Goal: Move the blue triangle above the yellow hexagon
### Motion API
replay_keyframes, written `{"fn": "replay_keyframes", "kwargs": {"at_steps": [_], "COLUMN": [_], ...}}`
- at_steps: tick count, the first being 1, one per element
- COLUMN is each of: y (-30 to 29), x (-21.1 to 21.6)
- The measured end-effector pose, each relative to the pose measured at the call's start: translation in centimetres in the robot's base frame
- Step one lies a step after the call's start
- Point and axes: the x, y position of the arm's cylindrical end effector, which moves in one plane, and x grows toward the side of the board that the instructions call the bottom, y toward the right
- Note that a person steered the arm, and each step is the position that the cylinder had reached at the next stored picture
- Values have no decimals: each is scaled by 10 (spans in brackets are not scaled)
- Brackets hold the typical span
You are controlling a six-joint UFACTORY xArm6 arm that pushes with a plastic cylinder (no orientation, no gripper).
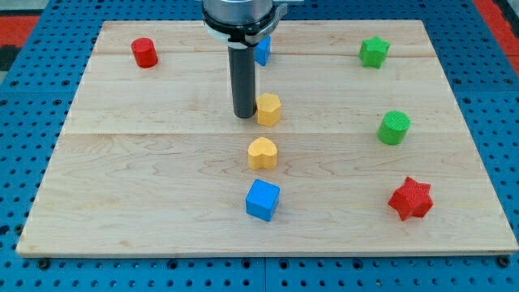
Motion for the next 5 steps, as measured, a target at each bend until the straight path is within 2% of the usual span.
{"fn": "replay_keyframes", "kwargs": {"at_steps": [1,2,3,4,5], "y": [-10,-32,-38,-25,18], "x": [-12,-68,-153,-214,-214]}}
